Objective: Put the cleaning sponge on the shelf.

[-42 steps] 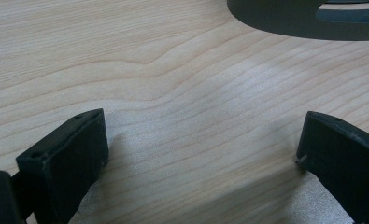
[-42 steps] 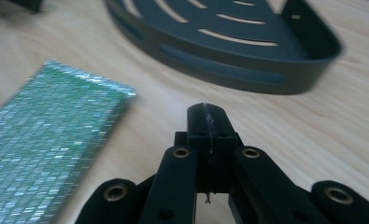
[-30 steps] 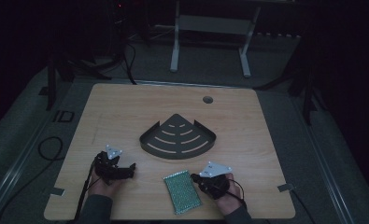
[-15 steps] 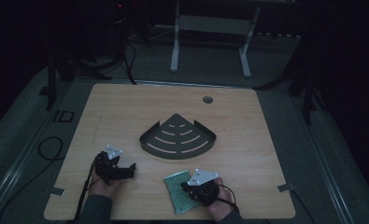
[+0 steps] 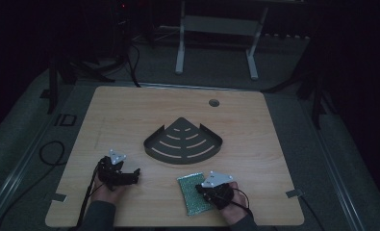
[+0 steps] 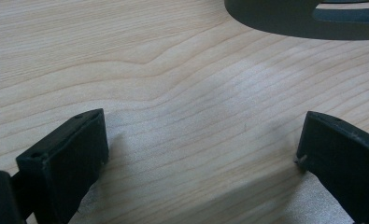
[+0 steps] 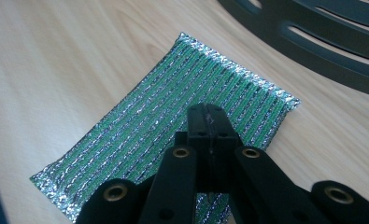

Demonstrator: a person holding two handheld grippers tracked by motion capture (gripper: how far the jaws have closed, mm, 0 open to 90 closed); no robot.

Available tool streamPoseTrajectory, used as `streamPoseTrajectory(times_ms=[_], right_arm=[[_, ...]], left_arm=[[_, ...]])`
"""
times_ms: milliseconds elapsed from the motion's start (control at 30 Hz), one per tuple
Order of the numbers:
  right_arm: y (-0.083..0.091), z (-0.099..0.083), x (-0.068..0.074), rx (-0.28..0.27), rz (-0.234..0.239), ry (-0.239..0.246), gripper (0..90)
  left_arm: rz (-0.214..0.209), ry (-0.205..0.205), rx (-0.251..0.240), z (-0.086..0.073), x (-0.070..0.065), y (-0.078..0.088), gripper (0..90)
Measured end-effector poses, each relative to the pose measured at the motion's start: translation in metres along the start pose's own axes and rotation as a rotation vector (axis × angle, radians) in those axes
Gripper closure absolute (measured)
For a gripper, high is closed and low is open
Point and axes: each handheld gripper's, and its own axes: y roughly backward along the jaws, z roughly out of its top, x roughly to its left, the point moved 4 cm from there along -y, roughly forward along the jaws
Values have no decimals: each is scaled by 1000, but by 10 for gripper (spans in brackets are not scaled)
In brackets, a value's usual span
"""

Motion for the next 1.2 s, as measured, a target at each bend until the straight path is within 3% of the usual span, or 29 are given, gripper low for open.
streamPoseTrajectory(times_ms=[733,1200], right_arm=[[29,-28,-73,31,-151,-113,897],[19,-19,-90,31,-156,-119,881]], left_arm=[[0,1,-1,0,0,0,22],[0,0,0,0,0,0,22]])
